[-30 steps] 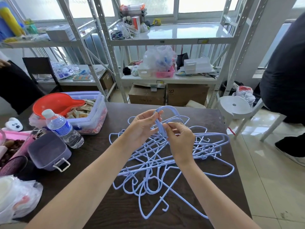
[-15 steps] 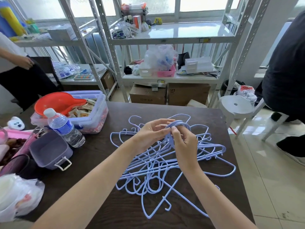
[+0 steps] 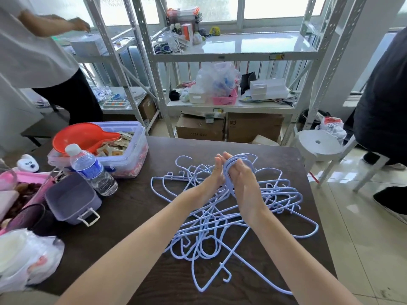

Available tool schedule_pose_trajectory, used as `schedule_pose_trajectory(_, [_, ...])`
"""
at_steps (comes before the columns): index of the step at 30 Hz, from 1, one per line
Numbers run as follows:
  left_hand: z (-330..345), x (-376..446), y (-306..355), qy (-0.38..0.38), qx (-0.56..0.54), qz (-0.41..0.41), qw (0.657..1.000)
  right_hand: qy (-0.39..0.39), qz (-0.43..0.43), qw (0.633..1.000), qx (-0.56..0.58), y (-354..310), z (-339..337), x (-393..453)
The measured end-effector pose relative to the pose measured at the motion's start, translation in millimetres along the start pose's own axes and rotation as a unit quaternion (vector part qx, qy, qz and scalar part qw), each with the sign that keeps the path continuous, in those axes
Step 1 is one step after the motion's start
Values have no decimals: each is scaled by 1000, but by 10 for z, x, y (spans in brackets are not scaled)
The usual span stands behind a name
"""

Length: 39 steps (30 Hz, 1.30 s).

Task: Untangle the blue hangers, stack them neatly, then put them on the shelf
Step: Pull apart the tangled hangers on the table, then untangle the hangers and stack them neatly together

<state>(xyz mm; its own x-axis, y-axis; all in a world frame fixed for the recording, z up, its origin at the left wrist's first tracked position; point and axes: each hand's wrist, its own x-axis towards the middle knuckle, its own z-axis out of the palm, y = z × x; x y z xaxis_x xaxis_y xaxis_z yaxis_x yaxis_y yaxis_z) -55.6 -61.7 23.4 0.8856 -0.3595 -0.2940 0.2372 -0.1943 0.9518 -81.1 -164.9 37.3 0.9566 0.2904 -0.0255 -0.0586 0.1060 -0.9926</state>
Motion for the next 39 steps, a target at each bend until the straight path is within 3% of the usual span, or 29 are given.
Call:
schedule_pose_trajectory(2, [-123,-24,-50,17,4,21,1000,-26,-22,999,25,-103,44,-6])
schedule_pose_trajectory(7, [-540,-182,-279,107,31,-34,993,-43,22,997,52,-156,122,37])
schedule_pose_trajectory(12, [-563,-394,-542,42,144,-85,985,-24,33,995,93,-114,154,80])
schedule_pose_trajectory(14, [-506,-446,-829,48,307,-101,945,-23,42,996,77,-57,137,113])
schedule_pose_trajectory(16, [-435,-437,-1036,138,435,-75,887,-15,49,997,51,-33,110,137])
schedule_pose_trajectory(19, [-310,-367,-1081,244,500,-20,831,13,16,999,-48,85,-16,126])
schedule_pose_trajectory(21, [-273,-358,-1077,267,505,-4,821,37,-61,972,-223,296,-224,62])
schedule_pose_trajectory(23, [-260,-376,-1113,277,506,8,817,86,-102,916,-378,506,-514,-2])
schedule_pose_trajectory(25, [-250,-391,-1170,277,525,25,804,84,-82,858,-500,690,-837,31])
schedule_pose_trajectory(27, [-238,-405,-1197,274,545,29,792,29,-21,788,-614,782,-1082,132])
schedule_pose_trajectory(30, [-240,-388,-1185,269,564,8,780,-10,-19,746,-666,849,-1263,340])
schedule_pose_trajectory(34, [-413,-510,-1185,268,575,-10,773,-14,-19,737,-675,845,-1533,515])
schedule_pose_trajectory(36, [-515,-623,-1294,290,573,-44,765,12,-7,764,-645,907,-1670,542])
schedule_pose_trajectory(39, [-507,-713,-1327,323,494,-106,800,57,-2,824,-564,944,-1721,567])
